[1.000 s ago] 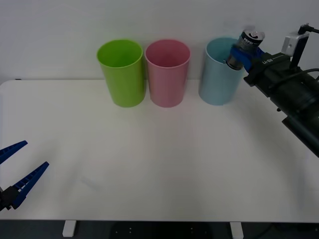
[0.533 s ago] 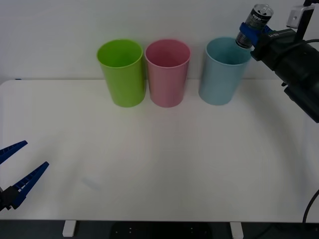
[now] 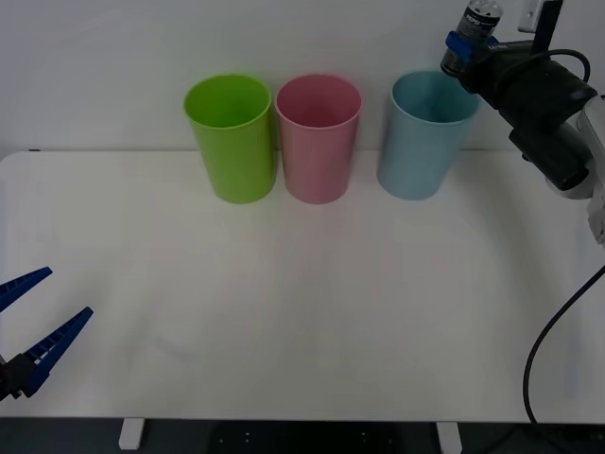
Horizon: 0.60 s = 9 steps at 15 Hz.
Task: Grasp the object on the table and drop it into the matching bin: aluminum can to the light blue bin, PET bottle to the pink bin.
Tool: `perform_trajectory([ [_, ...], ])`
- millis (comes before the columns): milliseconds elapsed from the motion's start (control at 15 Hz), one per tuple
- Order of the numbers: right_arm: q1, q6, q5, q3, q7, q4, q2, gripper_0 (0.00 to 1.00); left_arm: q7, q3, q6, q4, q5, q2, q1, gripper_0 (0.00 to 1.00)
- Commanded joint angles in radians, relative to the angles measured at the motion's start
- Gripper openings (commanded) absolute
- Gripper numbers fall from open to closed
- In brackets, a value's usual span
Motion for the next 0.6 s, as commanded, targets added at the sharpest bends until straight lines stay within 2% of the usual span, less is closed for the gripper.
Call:
perform_trajectory([
  [67,-0.013,0.012,0.004,0.002,0.017,0.019,0.012,0.00,0.000,0.000,0.000,0.000,0.000,0.000,0.000,1.00],
  [200,-0.013,0.012,0.005,0.000,0.028,0.019,0.015,0.07,0.000,0.000,0.000,0.000,0.000,0.000,0.000,1.00],
  [267,-0.013,0.014,0.007,0.002,0.035,0.019,0.017,0.34,0.000,0.000,0.000,0.000,0.000,0.000,0.000,1.00],
  [333,-0.013,0.015,0.008,0.002,0.054,0.019,0.018,0.81,0.000,0.000,0.000,0.000,0.000,0.000,0.000,1.00],
  [400,-0.013,0.021,0.008,0.002,0.100,0.019,0.022,1.00,0.000,0.000,0.000,0.000,0.000,0.000,0.000,1.00],
  [600,-0.013,0.018,0.008,0.002,0.169,0.019,0.028,1.00,0.000,0.000,0.000,0.000,0.000,0.000,0.000,1.00],
])
